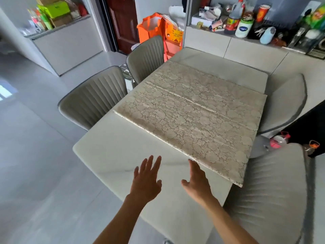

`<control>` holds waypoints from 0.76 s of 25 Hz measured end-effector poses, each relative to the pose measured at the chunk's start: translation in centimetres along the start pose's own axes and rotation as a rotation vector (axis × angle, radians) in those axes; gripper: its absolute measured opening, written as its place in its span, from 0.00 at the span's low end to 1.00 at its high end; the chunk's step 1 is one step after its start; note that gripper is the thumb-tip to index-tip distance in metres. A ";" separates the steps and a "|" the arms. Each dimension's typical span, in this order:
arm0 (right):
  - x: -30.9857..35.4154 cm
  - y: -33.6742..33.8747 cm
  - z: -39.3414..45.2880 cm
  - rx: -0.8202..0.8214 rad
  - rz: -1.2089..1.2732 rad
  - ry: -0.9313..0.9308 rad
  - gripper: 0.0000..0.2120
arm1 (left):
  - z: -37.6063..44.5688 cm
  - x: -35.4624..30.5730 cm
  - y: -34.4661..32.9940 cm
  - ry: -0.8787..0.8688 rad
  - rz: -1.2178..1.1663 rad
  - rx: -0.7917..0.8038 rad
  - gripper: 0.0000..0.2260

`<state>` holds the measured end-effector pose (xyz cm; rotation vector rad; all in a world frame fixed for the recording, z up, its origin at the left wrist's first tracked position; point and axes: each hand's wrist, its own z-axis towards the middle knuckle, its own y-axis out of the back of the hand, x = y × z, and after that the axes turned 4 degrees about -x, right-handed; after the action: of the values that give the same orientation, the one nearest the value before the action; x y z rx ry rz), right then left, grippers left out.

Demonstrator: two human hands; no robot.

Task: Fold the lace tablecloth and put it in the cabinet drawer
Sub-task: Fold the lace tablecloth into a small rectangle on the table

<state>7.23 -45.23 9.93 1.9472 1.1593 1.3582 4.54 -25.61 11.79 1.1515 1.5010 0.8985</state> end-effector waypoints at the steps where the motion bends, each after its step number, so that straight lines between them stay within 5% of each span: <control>1: 1.3 -0.9 1.4 -0.007 0.011 -0.013 0.39 | 1.5 1.2 0.2 -0.011 0.010 0.022 0.37; 7: 8.3 -3.7 8.3 -0.026 0.024 -0.092 0.37 | 9.1 8.4 2.0 -0.113 0.069 0.122 0.35; 14: 11.5 -6.8 9.0 -0.112 -0.033 -0.403 0.36 | 17.4 16.0 3.0 -0.361 0.134 0.273 0.34; 19: 12.2 -7.9 11.2 -0.174 -0.132 -0.450 0.36 | 23.0 17.4 2.6 -0.489 0.288 0.209 0.30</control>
<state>16.41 -30.00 5.65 1.8818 0.9005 0.8598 26.69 -8.55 4.42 1.6352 1.0589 0.5909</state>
